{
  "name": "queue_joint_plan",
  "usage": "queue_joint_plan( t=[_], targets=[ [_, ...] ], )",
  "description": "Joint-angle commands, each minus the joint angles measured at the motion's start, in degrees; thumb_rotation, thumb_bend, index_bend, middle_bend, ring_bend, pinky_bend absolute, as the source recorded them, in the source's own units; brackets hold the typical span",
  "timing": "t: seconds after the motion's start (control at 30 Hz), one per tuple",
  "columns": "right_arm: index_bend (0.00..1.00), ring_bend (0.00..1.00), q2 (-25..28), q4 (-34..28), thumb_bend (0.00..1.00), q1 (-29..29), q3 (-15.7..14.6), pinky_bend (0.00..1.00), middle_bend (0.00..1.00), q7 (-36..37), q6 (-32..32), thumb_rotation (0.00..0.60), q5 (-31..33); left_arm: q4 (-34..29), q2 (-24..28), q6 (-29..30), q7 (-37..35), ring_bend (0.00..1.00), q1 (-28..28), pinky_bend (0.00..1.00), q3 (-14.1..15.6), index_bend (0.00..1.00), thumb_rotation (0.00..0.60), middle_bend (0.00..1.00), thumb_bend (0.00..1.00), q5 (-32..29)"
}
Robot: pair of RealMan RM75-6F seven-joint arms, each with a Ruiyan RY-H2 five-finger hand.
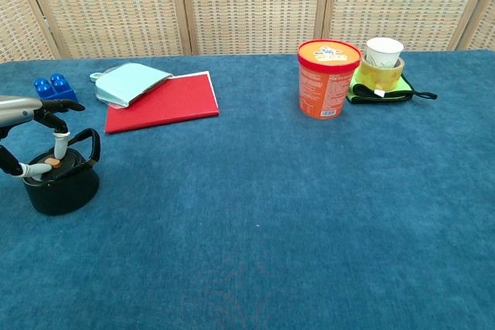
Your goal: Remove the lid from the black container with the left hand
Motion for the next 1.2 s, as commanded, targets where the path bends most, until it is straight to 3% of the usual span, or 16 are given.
queue_joint_plan(
  t=[0.03, 0.27, 0.73, 1.0, 1.2],
  targets=[
    [0.0, 0.0, 0.0, 0.0, 0.0, 0.0, 0.0, 0.0, 0.0, 0.1, 0.0, 0.6, 0.0, 0.1, -0.1, -0.1, 0.1, 0.0, -0.2, 0.0, 0.0, 0.51, 0.6, 0.0, 0.37, -0.1],
    [0.0, 0.0, 0.0, 0.1, 0.0, 0.0, 0.0, 0.0, 0.0, 0.3, -0.1, 0.6, 0.0, 0.0, -0.3, 0.1, 0.4, 0.0, -0.3, 0.0, 0.0, 0.63, 0.6, 0.0, 0.45, -0.5],
    [0.0, 0.0, 0.0, 0.1, 0.0, 0.1, -0.1, 0.0, 0.0, 0.2, -0.2, 0.6, -0.1, -4.8, 5.7, 3.8, -3.6, 0.0, 0.9, 0.0, -2.4, 0.64, 0.6, 0.0, 0.45, -1.0],
    [0.0, 0.0, 0.0, -0.2, 0.0, 0.0, -0.1, 0.0, 0.0, 0.3, 0.0, 0.6, -0.2, 4.6, 2.8, -1.0, -7.1, 0.0, 1.9, 0.0, -1.0, 0.64, 0.6, 0.0, 0.46, -5.6],
    [0.0, 0.0, 0.0, -0.1, 0.0, 0.1, -0.2, 0.0, 0.0, 0.2, -0.2, 0.6, -0.2, 10.6, -1.4, -3.4, -8.8, 0.0, 1.8, 0.0, 0.3, 0.64, 0.6, 0.0, 0.46, -4.7]
  ],
)
